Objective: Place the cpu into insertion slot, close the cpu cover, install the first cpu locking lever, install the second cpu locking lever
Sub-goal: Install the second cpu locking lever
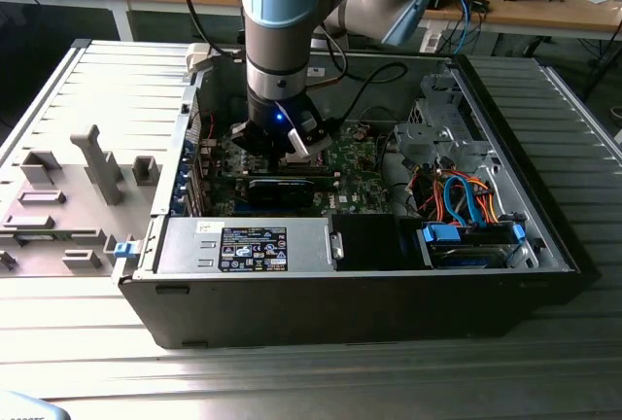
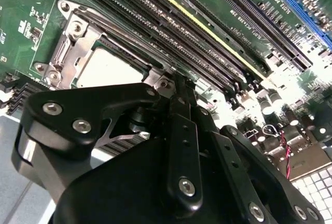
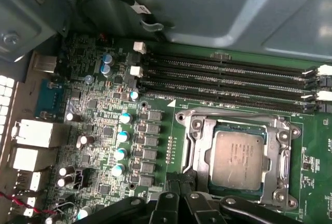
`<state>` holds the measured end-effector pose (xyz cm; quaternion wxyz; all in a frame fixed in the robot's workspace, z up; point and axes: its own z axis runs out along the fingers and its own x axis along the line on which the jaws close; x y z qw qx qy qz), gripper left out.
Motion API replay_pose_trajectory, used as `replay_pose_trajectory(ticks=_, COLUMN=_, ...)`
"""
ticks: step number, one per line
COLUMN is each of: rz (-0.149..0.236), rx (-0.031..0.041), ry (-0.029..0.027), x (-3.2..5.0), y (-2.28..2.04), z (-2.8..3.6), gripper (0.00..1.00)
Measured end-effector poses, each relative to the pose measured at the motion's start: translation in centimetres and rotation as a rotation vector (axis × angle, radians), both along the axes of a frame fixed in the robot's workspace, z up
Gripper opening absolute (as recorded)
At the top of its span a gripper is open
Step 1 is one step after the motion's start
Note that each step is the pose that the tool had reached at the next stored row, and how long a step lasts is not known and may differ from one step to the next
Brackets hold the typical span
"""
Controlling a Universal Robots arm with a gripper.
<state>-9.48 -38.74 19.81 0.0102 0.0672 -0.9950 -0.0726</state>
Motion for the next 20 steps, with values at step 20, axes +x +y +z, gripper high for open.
replay_pose_trajectory(ticks=20, rz=-0.011, rx=-0.0908, ry=0.0251, x=4.08, y=0.35, z=2.43, gripper=0.11)
